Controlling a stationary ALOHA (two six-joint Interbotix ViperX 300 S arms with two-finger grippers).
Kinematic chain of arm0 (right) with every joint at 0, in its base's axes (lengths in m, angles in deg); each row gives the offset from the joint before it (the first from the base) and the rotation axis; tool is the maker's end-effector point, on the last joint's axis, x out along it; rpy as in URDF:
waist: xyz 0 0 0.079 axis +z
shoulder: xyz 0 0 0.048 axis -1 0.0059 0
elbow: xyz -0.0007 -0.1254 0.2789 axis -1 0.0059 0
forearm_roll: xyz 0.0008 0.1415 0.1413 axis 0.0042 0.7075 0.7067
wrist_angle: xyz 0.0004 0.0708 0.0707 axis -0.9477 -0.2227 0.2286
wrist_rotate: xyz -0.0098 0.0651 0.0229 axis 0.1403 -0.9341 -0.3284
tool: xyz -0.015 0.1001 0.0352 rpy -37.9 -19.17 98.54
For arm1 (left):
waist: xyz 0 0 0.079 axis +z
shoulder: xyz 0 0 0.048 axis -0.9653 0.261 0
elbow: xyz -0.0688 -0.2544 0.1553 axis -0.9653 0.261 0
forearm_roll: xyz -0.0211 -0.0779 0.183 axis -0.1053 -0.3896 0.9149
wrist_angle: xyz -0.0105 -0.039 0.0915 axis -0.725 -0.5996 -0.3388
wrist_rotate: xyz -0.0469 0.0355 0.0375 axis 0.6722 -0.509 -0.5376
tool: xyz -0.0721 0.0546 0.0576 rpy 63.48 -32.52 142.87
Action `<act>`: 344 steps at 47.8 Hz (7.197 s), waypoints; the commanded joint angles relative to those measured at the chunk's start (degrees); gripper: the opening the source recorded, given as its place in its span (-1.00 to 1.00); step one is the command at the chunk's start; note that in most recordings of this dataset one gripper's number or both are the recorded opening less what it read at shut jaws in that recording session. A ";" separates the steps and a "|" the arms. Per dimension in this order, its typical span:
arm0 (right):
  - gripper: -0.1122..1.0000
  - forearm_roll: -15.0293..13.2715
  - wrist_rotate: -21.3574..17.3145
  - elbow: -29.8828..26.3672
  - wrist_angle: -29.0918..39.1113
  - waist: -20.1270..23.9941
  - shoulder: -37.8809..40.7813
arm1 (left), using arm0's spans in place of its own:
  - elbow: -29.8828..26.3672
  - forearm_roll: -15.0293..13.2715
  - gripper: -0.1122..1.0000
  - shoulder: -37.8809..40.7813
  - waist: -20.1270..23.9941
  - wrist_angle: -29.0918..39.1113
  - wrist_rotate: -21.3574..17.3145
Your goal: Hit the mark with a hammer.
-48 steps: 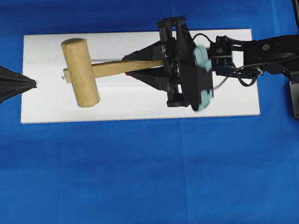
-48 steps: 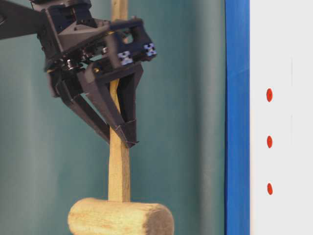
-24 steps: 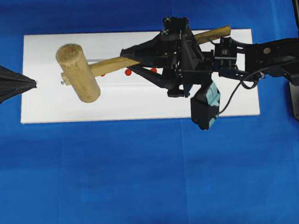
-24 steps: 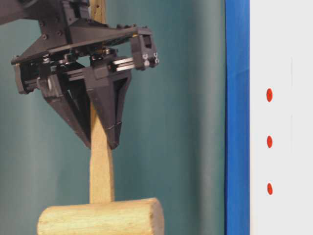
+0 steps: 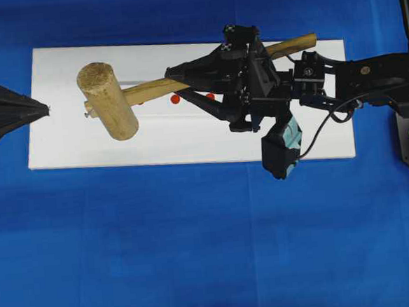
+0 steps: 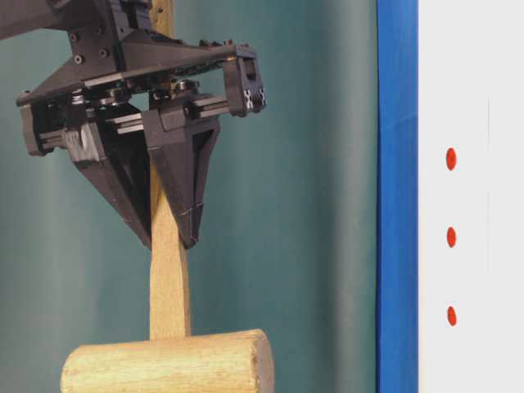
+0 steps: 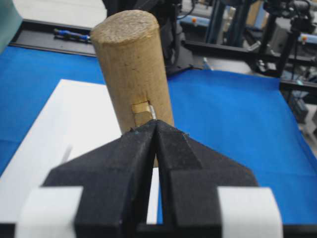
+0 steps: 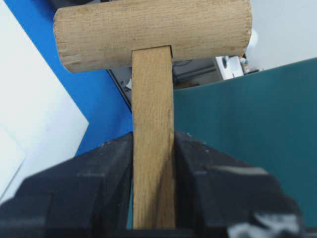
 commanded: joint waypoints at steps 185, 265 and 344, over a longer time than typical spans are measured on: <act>0.89 38.58 -7.38 -1.93 30.76 -2.64 -5.62 | -15.29 0.26 -0.01 29.27 -0.62 -10.11 -5.27; -0.77 45.97 -9.05 -1.05 29.53 -2.90 -6.33 | -11.69 0.18 0.75 23.91 -1.32 -9.49 -5.01; -0.77 50.19 -8.96 3.69 23.38 -6.24 -3.43 | -1.05 0.18 0.74 -1.49 -1.32 8.09 -5.10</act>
